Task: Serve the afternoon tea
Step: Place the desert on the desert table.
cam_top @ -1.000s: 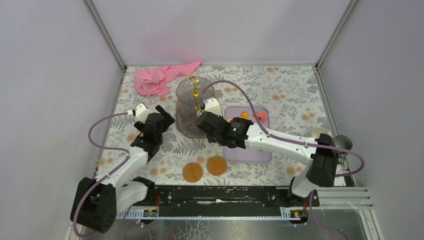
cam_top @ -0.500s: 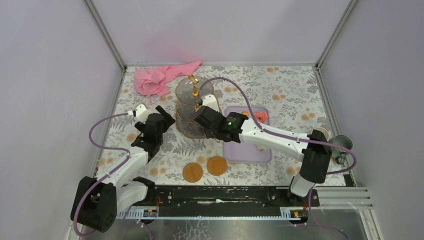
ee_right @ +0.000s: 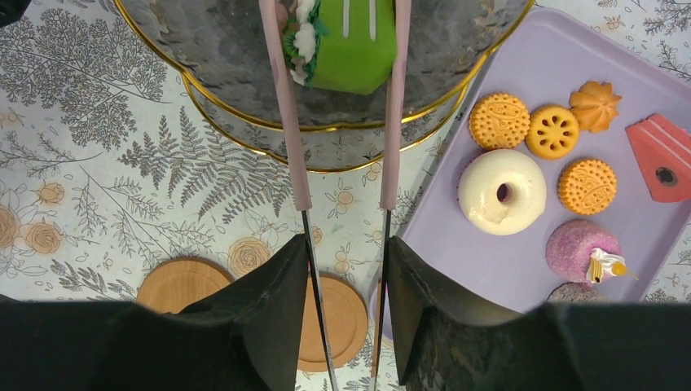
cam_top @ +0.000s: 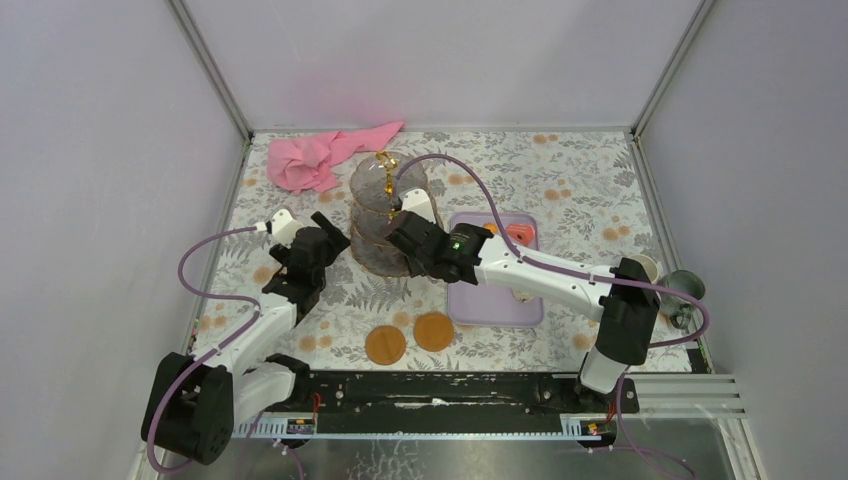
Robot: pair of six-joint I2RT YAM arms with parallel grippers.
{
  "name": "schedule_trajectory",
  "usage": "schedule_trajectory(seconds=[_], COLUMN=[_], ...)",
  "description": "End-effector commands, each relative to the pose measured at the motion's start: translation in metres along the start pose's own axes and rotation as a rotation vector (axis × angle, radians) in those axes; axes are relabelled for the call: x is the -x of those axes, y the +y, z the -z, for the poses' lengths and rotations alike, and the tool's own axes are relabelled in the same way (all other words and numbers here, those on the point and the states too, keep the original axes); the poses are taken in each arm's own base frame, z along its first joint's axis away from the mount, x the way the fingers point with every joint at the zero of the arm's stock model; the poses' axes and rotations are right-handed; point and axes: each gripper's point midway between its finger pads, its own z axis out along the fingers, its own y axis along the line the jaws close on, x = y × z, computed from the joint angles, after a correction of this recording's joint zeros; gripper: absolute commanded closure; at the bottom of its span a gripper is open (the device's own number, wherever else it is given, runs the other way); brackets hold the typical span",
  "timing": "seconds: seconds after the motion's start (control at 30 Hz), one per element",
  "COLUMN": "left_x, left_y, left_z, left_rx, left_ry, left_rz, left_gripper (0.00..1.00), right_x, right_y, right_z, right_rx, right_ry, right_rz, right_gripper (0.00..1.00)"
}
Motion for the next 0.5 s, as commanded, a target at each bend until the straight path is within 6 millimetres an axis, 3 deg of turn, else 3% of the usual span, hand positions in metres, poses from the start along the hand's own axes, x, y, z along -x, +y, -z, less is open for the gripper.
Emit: schedule_trajectory(seconds=[0.0,0.47], left_x=[0.0044,0.0045], left_y=[-0.0078,-0.0081], left_z=[-0.0006,-0.0003], left_rx=[-0.03,-0.029], left_ry=[-0.028,-0.03], left_rz=[0.026,0.023], left_gripper=[0.0,0.0], right_x=[0.0254,0.0303], right_y=[0.0031,0.0021], right_z=[0.0087,0.0153], right_rx=[0.023,0.035], right_ry=[-0.063,-0.084], right_rz=[-0.026,-0.048], right_gripper=[0.54,0.53])
